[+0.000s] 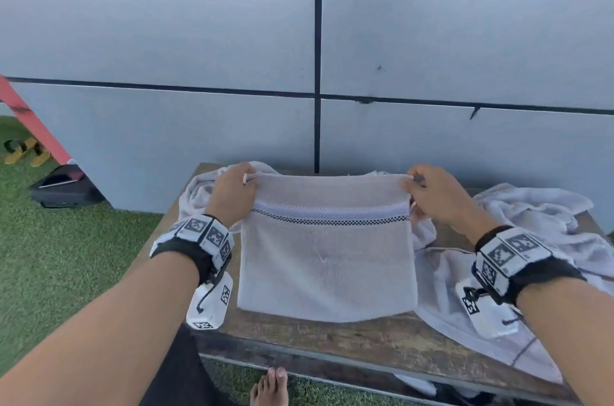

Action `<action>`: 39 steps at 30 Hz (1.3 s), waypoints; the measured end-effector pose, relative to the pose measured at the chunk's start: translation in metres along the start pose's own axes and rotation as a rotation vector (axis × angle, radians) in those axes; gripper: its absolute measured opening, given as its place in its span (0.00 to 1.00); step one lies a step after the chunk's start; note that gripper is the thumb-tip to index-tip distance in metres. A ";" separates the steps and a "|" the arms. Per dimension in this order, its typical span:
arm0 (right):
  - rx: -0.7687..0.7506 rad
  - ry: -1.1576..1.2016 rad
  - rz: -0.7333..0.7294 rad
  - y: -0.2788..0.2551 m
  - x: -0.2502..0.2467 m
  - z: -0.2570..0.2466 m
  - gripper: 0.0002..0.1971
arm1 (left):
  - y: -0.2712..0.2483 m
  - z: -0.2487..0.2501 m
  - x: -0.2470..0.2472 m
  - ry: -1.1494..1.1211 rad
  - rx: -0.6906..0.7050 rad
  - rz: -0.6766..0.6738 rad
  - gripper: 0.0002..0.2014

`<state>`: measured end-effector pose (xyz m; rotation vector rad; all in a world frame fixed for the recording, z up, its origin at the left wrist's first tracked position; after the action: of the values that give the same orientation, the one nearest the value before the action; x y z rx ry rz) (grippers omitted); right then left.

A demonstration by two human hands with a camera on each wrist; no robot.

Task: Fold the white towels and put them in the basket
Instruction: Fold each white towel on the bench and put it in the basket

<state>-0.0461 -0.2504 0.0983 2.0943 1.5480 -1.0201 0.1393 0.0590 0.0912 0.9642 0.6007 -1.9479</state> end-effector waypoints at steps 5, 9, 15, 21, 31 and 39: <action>0.059 -0.111 -0.017 0.089 0.004 0.012 0.12 | 0.066 -0.019 0.011 -0.023 -0.052 0.053 0.04; 0.101 -0.214 0.005 0.140 0.016 0.024 0.14 | 0.109 -0.033 0.035 0.073 -0.065 0.014 0.05; 0.138 -0.317 -0.215 0.169 0.055 0.042 0.06 | 0.128 -0.039 0.071 0.132 -0.027 -0.191 0.11; 0.061 -0.295 -0.101 0.161 0.048 0.028 0.06 | 0.120 -0.028 0.063 0.070 0.035 -0.223 0.14; -0.151 0.166 0.136 0.071 0.001 -0.011 0.03 | 0.062 -0.021 0.007 -0.049 -0.010 -0.194 0.09; -0.310 0.172 0.055 -0.027 0.021 -0.034 0.08 | -0.029 -0.012 0.021 0.302 -0.139 -0.500 0.09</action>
<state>-0.0568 -0.2044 0.1105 2.0335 1.6002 -0.5499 0.1119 0.0720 0.0686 1.1030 1.2314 -2.1629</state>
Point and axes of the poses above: each hand's wrist, its own y-axis towards the middle knuckle, its own x-axis out of the palm, z = x × y, the point moved 6 cm from there along y, towards the middle knuckle, and after that the axes turned 13 degrees about -z, right-handed, at the moved point
